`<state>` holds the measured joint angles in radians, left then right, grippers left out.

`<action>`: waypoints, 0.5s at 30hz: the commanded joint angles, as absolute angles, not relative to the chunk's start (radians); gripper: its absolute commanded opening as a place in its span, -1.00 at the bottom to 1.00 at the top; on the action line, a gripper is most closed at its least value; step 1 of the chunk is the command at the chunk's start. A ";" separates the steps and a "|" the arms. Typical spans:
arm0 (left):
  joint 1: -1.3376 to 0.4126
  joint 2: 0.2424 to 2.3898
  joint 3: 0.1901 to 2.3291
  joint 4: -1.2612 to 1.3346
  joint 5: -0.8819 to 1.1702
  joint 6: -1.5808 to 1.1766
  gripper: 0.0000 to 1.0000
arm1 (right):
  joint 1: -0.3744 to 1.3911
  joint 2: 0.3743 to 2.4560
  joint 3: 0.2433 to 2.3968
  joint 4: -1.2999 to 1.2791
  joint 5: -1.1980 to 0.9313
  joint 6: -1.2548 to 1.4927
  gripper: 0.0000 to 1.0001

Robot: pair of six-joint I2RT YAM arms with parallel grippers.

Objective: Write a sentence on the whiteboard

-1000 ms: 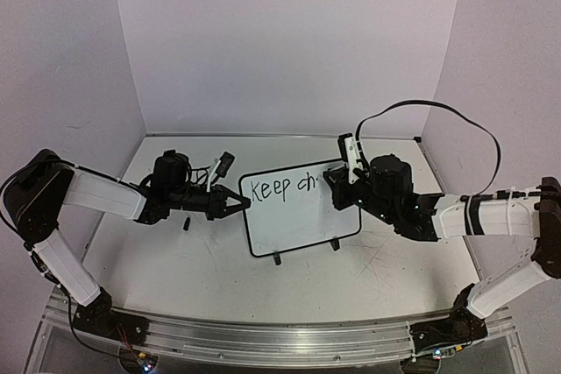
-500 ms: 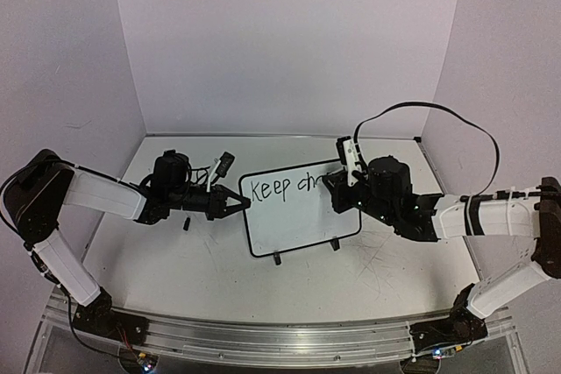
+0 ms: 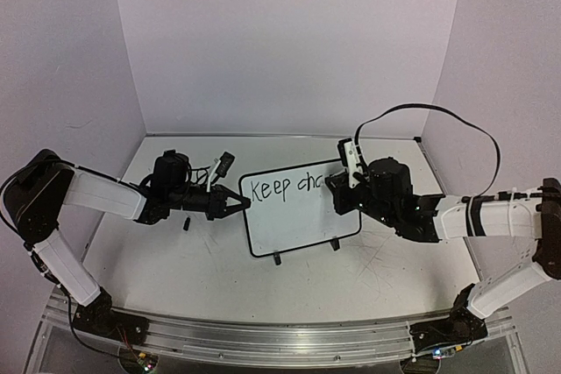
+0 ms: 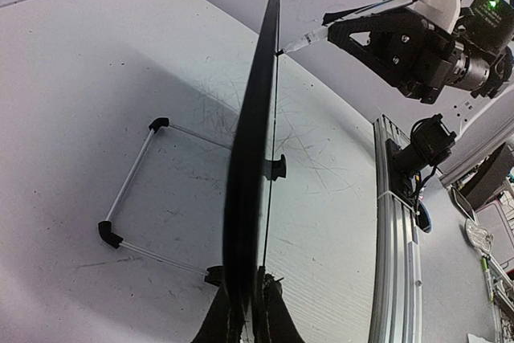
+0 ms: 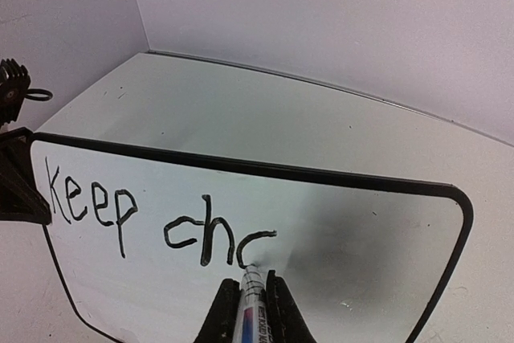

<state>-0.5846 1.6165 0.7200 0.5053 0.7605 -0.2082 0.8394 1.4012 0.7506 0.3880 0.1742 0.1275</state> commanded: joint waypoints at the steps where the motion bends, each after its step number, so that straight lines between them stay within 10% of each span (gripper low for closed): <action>1: -0.583 1.610 0.746 0.466 0.661 -0.143 -1.00 | 0.838 1.374 0.756 0.399 0.251 0.111 -1.00; 15: -0.583 1.609 0.746 0.466 0.664 -0.143 -1.00 | 0.837 1.403 0.797 0.439 0.278 0.090 -1.00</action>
<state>-0.5846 1.6165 0.7200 0.5053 0.7601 -0.2085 0.8410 1.3983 0.7515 0.3988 0.2260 0.1076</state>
